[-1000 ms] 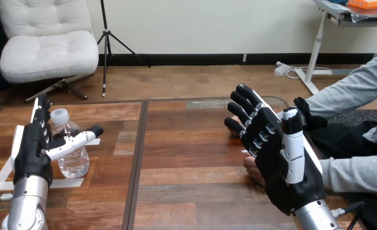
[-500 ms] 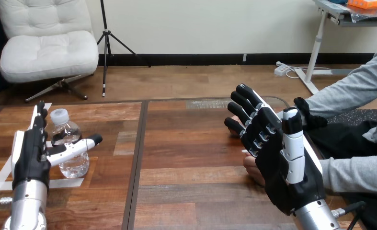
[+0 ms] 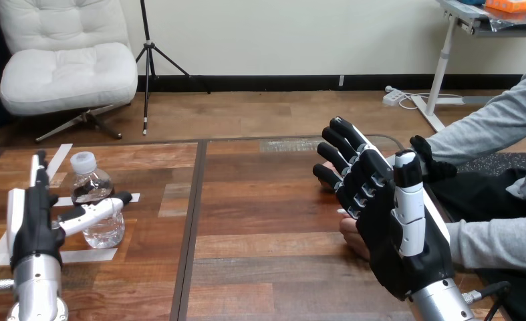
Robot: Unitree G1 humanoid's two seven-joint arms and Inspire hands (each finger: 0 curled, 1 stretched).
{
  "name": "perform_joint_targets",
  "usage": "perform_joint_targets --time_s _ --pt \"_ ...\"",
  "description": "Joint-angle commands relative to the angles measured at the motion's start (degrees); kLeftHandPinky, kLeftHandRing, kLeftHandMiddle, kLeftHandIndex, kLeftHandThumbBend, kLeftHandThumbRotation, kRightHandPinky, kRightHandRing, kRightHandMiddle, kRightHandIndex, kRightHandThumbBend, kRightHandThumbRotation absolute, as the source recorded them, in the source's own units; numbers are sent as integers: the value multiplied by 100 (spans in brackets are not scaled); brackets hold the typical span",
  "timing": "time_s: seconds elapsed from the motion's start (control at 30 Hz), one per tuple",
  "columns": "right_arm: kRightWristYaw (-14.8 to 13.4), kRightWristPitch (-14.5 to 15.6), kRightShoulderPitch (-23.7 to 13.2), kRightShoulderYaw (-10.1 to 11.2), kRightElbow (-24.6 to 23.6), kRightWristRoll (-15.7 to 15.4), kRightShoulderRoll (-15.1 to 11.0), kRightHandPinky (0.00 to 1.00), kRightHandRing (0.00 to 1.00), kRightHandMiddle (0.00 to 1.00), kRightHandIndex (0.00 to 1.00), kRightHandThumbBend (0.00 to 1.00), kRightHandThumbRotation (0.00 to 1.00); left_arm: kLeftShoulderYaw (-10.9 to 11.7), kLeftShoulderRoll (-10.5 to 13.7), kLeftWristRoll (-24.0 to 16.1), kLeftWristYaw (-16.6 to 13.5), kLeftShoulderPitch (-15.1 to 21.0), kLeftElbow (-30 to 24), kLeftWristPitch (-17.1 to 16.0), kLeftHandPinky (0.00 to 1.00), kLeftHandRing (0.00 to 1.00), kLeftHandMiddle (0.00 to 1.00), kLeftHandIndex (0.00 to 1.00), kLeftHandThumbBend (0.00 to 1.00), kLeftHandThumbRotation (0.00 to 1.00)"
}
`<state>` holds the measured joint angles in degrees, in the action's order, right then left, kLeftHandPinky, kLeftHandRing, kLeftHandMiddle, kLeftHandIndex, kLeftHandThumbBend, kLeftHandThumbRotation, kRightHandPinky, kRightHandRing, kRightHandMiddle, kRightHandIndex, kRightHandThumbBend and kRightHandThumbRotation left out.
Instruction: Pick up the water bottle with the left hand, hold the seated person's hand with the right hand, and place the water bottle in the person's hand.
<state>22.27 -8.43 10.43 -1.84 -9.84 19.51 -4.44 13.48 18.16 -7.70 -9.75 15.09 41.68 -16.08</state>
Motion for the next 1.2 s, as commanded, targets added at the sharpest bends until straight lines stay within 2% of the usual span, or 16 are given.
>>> perform_joint_targets --time_s 0.0,0.73,1.17 --pt "11 -39 -283 39 -159 70 33 92 96 96 93 71 100 -95 219 -131 -210 523 92 -79 90 98 100 100 100 18" --pt "17 -28 -276 42 -174 83 18 91 96 95 93 72 100 -93 304 -14 -416 640 325 -81 90 97 100 100 100 20" --pt "31 -12 -272 43 -183 103 3 92 96 96 93 73 100 -187 399 -66 -450 782 569 -97 91 98 100 100 100 21"
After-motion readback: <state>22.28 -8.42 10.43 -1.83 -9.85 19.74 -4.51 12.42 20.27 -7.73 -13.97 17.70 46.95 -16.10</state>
